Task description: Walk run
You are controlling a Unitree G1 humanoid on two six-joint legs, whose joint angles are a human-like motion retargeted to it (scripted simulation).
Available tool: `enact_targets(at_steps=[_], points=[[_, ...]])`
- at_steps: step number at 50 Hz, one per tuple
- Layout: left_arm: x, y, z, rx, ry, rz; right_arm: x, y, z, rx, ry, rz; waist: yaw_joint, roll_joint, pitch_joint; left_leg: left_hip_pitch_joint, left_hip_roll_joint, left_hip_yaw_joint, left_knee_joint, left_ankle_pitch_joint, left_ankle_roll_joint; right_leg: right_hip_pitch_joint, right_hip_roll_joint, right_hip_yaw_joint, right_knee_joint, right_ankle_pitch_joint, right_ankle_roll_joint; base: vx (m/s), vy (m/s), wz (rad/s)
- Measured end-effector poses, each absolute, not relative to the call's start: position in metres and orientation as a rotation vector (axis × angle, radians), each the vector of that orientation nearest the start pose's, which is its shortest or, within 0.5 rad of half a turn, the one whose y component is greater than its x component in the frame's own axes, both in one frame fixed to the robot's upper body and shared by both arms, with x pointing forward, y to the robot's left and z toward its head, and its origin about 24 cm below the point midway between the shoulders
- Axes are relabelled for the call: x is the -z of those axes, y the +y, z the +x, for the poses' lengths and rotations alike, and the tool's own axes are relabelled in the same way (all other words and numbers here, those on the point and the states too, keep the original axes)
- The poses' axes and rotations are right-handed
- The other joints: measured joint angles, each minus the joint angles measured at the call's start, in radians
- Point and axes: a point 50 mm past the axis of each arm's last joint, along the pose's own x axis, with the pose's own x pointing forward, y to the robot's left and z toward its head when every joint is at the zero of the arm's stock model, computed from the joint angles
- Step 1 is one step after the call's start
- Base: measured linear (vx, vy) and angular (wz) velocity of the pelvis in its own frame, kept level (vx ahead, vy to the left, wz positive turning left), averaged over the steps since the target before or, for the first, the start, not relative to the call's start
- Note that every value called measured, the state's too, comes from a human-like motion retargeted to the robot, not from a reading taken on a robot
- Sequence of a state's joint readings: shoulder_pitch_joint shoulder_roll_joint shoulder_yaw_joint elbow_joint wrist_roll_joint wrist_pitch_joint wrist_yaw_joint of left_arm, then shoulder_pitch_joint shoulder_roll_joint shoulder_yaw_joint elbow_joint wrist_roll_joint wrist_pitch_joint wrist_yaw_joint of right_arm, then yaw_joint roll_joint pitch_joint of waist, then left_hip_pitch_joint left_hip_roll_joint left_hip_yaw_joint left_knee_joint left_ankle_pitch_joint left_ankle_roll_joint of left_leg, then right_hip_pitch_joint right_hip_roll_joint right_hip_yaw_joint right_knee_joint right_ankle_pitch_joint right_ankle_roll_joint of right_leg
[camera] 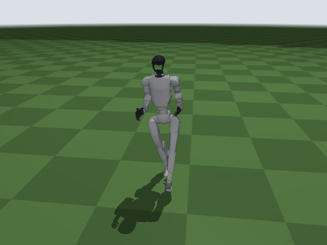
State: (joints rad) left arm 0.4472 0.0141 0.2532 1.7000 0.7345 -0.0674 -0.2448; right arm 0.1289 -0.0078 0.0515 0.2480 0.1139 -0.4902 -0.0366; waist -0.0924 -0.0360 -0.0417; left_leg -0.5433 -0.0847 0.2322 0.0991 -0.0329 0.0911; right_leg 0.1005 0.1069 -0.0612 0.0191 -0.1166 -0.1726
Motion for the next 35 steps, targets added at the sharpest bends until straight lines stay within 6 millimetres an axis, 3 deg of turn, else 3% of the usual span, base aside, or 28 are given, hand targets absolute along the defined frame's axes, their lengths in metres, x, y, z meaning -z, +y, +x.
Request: enact_targets(at_steps=[3,5,7,10,12,13,15,19,22,26,28,30,32,33,35], points=[[0.127,0.125,-0.197,0.572,2.073,-0.138,0.008,-0.155,0.205,0.107,-0.068,0.103,0.001,-0.012,-0.018,0.023,-0.052,0.032,-0.115,-0.069,-0.056,0.05,0.015,-0.029,0.027,0.039,0.045,1.03,-0.23,0.07],[0.131,0.132,-0.19,0.517,2.078,-0.167,0.019,-0.153,0.197,0.138,-0.007,0.125,0.036,-0.031,-0.039,0.038,-0.038,0.059,-0.049,-0.073,0.008,0.068,0.007,-0.034,0.065,0.135,0.11,1.02,-0.23,-0.7],[0.137,0.141,-0.179,0.412,2.054,-0.181,0.031,-0.15,0.186,0.156,0.056,0.143,0.091,-0.051,-0.064,0.043,-0.018,0.098,-0.005,-0.013,0.05,0.082,-0.014,-0.048,0.128,0.331,0.215,1.56,-0.23,-1.27],[0.148,0.158,-0.153,0.219,1.966,-0.189,0.043,-0.14,0.173,0.125,0.129,0.152,0.066,-0.052,-0.089,0.056,-0.045,-0.123,0.074,0.046,0.109,0.042,0.005,-0.024,0.334,0.635,0.417,1.38,-0.23,-0.24],[0.158,0.177,-0.121,0.126,1.887,-0.187,0.045,-0.13,0.174,0.076,0.14,0.139,0.001,-0.072,-0.066,0.087,-0.066,-0.187,0.158,-0.03,0.085,-0.097,0.032,-0.041,0.689,0.64,0.433,1.05,-0.49,0.51],[0.163,0.189,-0.098,0.1,1.842,-0.171,0.045,-0.127,0.177,0.062,0.137,0.133,-0.012,-0.068,-0.058,0.123,-0.021,-0.106,0.172,-0.051,0.07,-0.149,0.047,-0.038,0.801,0.64,0.433,0.86,-0.35,0.15],[0.169,0.21,-0.051,0.076,1.744,-0.095,0.046,-0.126,0.177,0.061,0.14,0.128,0.001,0.011,-0.062,0.211,0.072,-0.052,0.114,-0.065,0.07,-0.216,0.12,-0.016,0.776,0.622,0.43,0.89,0.04,-0.11],[0.168,0.226,0.068,0.101,1.405,0.137,0.044,-0.142,0.175,0.119,0.122,0.104,-0.044,0.067,-0.027,0.362,0.042,-0.127,0.041,-0.092,0.068,-0.357,0.007,-0.074,0.763,0.391,0.333,0.97,0.01,0.99],[0.145,0.232,0.15,0.136,1.106,0.261,0.042,-0.151,0.172,0.134,0.104,0.092,-0.151,0.109,-0.027,0.446,0.043,-0.168,-0.005,-0.115,0.054,-0.446,-0.125,-0.145,0.613,0.24,0.29,0.91,-0.13,1.7],[0.097,0.239,0.231,0.163,0.764,0.399,0.042,-0.157,0.169,0.144,0.106,0.09,-0.233,0.094,-0.039,0.549,-0.01,-0.212,-0.023,-0.177,0.038,-0.504,-0.287,-0.173,0.254,0.206,0.278,0.99,-0.27,0.96],[0.074,0.243,0.257,0.149,0.63,0.468,0.043,-0.157,0.169,0.16,0.112,0.096,-0.249,0.097,-0.041,0.598,-0.006,-0.228,-0.026,-0.209,0.018,-0.549,-0.293,-0.124,0.097,0.163,0.223,0.79,-0.29,0.42],[0.059,0.246,0.273,0.107,0.542,0.521,0.044,-0.155,0.168,0.187,0.119,0.101,-0.213,0.11,-0.058,0.628,0.015,-0.202,-0.03,-0.232,-0.011,-0.587,-0.248,-0.036,-0.071,0.132,0.258,0.98,-0.43,-0.41],[0.058,0.247,0.273,0.07,0.534,0.53,0.046,-0.154,0.165,0.211,0.128,0.106,-0.197,0.106,-0.064,0.665,0.014,-0.2,-0.013,-0.233,-0.046,-0.607,-0.25,-0.06,-0.066,0.118,0.294,1.06,-0.5,-0.23],[0.062,0.247,0.27,0.054,0.548,0.523,0.047,-0.153,0.164,0.214,0.131,0.111,-0.194,0.106,-0.065,0.679,0.016,-0.199,-0.002,-0.215,-0.065,-0.613,-0.231,-0.024,-0.017,0.134,0.236,1.14,-0.55,0.09],[0.077,0.245,0.254,0.043,0.609,0.484,0.049,-0.152,0.165,0.203,0.145,0.12,-0.216,0.106,-0.073,0.698,0.021,-0.212,0.028,-0.128,-0.12,-0.616,-0.247,-0.128,0.071,0.154,0.212,1.21,-0.59,0.58]])
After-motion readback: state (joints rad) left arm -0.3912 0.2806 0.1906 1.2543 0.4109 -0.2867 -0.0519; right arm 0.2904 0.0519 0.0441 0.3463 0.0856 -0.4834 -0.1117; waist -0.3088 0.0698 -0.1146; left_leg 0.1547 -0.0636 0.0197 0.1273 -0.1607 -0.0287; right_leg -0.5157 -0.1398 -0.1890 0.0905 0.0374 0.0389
